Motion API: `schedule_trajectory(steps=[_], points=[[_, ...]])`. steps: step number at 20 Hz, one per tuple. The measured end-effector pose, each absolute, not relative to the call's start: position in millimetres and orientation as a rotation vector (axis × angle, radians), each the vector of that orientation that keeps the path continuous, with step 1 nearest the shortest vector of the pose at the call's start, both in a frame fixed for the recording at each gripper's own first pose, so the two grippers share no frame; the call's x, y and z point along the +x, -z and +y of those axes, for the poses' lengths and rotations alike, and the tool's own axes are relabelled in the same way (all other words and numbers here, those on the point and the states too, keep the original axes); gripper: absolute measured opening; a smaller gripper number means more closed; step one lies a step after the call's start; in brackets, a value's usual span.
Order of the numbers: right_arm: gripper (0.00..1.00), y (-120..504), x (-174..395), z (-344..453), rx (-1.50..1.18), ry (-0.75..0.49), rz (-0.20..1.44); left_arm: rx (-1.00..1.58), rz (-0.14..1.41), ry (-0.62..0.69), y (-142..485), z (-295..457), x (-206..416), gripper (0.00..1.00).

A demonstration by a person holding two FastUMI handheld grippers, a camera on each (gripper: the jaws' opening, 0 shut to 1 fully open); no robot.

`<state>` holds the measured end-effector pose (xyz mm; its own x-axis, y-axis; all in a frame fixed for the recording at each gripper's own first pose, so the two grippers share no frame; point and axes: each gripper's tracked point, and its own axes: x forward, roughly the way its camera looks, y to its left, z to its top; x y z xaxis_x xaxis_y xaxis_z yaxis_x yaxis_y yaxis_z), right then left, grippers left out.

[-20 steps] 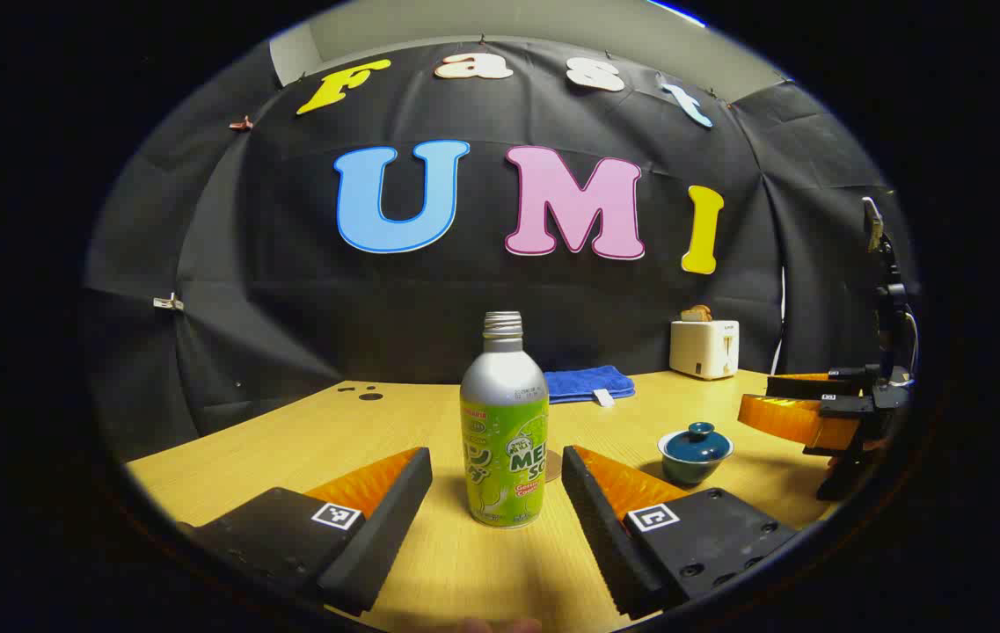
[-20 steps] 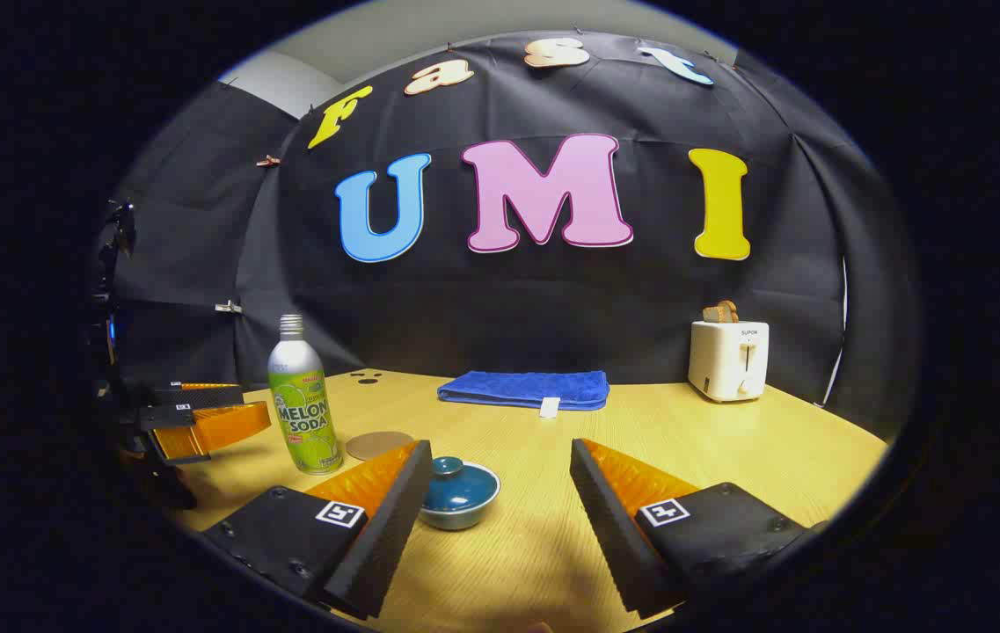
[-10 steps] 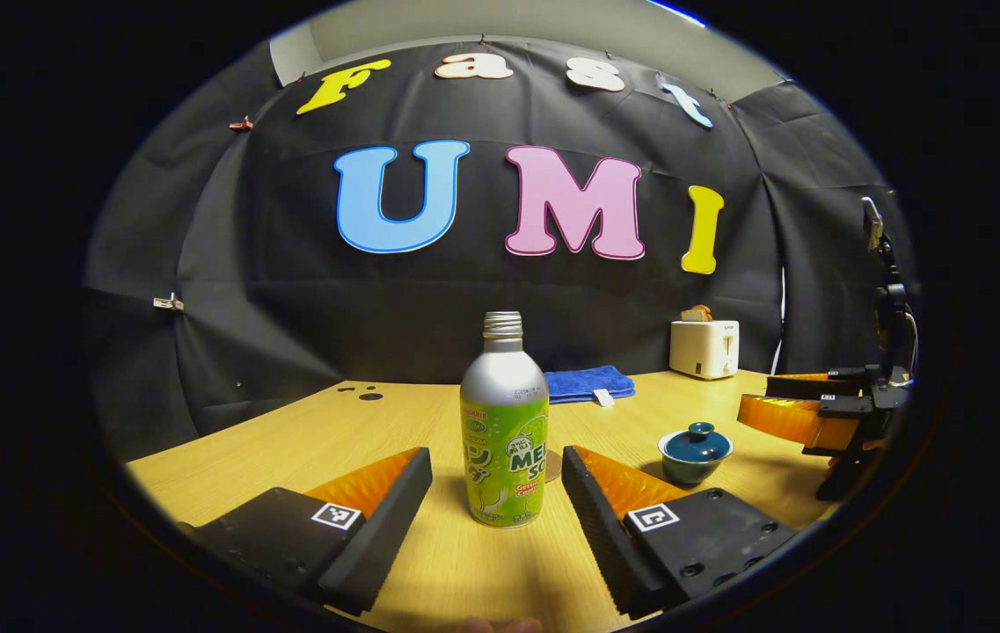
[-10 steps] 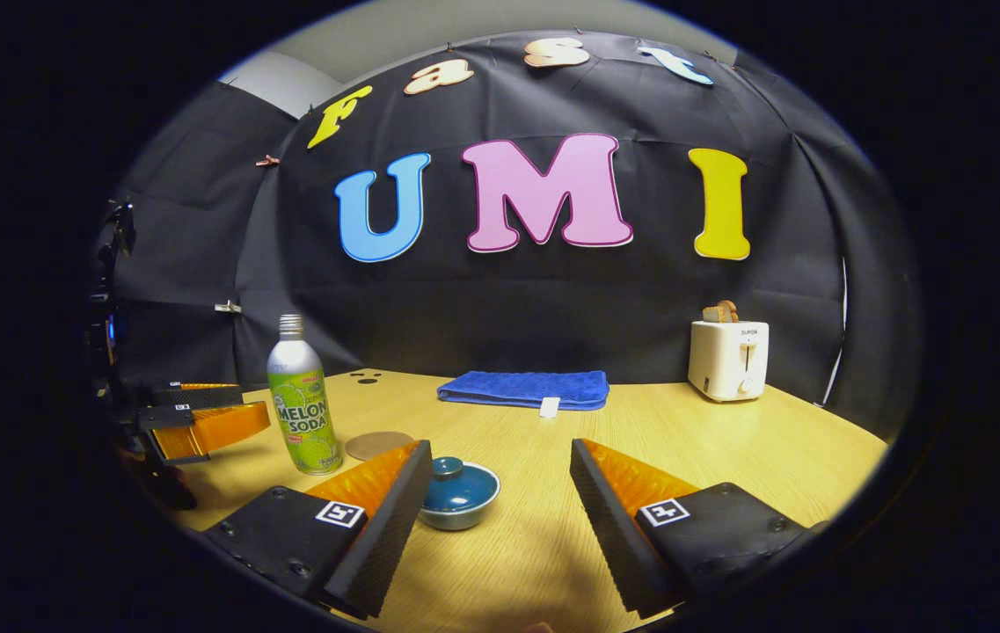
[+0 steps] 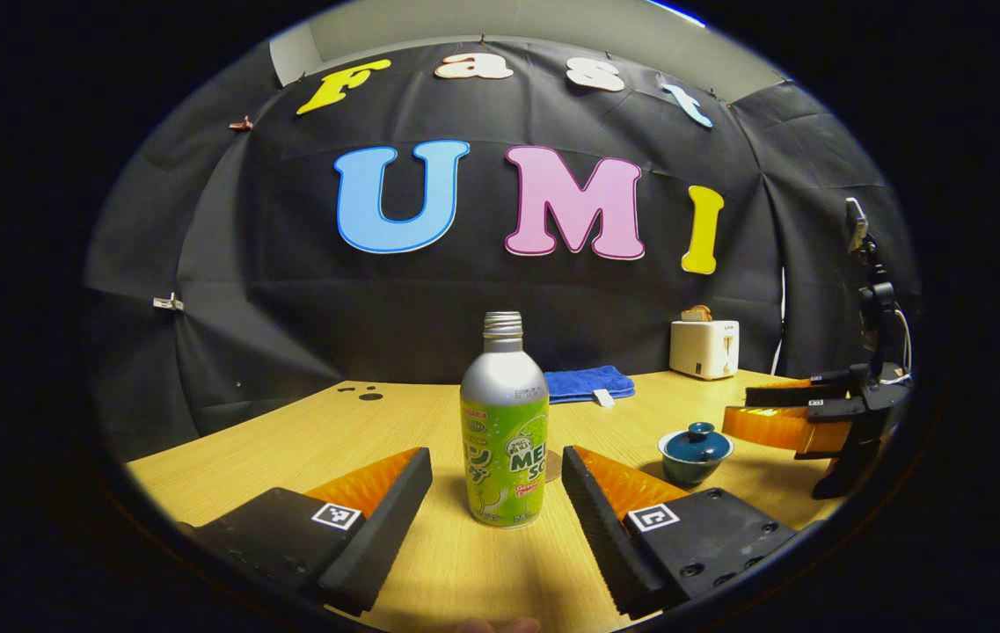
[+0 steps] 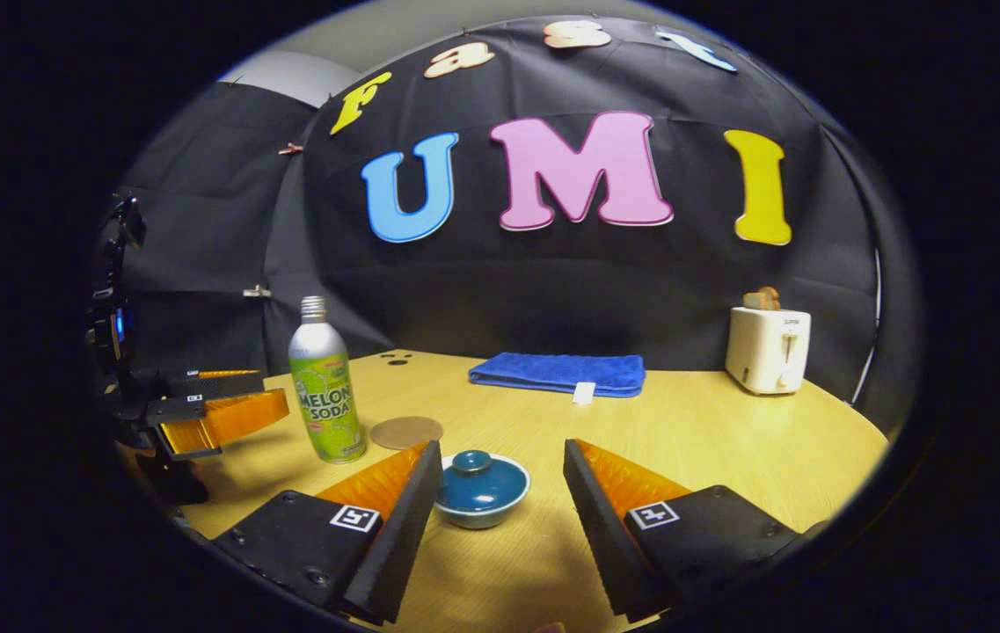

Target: Open the teacup lid with one hand, grasp the water bottle and pour water into the teacup with the other hand; after pouring, place the water bottle on the coaster and then close the teacup lid.

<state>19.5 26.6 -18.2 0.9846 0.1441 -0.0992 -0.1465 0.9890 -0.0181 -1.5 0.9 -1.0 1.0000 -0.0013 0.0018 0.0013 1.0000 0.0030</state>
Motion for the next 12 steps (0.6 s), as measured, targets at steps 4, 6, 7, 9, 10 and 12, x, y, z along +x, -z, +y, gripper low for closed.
schedule_trajectory(steps=[4, 6, 7, 9, 10, 12], points=[[0.84, 19.2, 37.4, 34.1, -0.099, -0.141, 0.127, 0.004, -0.002, 0.001, 1.4, 0.9, -1.7, 0.94], [0.71, 27.3, 44.5, 37.5, -0.098, -0.144, 0.166, 0.004, -0.002, 0.001, 1.3, 0.8, -1.7, 0.94], [0.66, 30.6, 46.3, 40.7, -0.086, -0.153, 0.178, 0.004, -0.002, 0.001, 0.8, 1.0, -1.8, 0.94], [0.62, 35.8, 48.9, 42.1, -0.072, -0.158, 0.198, 0.004, -0.002, 0.001, 0.4, 0.9, -1.8, 0.95], [0.62, 34.9, 49.0, 42.9, -0.069, -0.163, 0.206, 0.004, -0.002, 0.003, 1.3, 0.6, -2.1, 0.95], [0.44, 39.4, 50.8, 44.3, -0.045, -0.168, 0.219, 0.005, -0.003, 0.014, 1.2, -0.6, -1.8, 0.94]])
